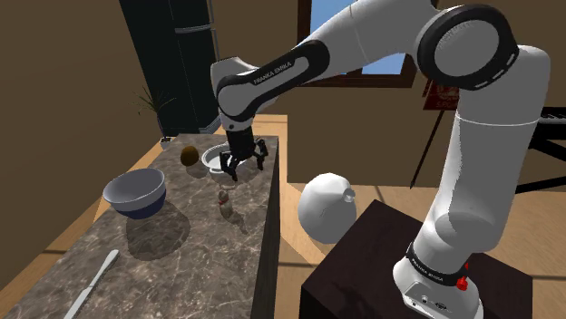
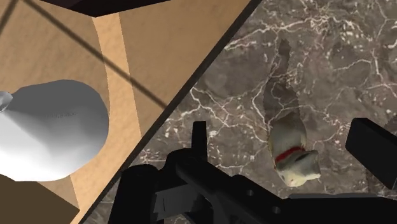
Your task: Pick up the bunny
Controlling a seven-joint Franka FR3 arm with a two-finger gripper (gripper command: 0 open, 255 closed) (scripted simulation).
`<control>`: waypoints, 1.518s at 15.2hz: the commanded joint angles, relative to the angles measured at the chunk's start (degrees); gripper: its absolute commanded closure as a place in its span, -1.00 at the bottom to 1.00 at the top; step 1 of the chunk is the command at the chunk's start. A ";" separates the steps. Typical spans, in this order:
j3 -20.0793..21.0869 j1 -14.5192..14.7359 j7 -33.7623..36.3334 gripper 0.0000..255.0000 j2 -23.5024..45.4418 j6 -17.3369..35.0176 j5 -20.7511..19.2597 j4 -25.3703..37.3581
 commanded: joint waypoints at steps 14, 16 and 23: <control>-1.38 4.31 7.08 -1.00 25.42 1.22 -3.26 22.87; -1.48 4.36 7.07 -1.00 26.14 2.37 -3.39 22.44; -1.50 4.42 7.10 1.00 26.37 2.68 -3.43 22.36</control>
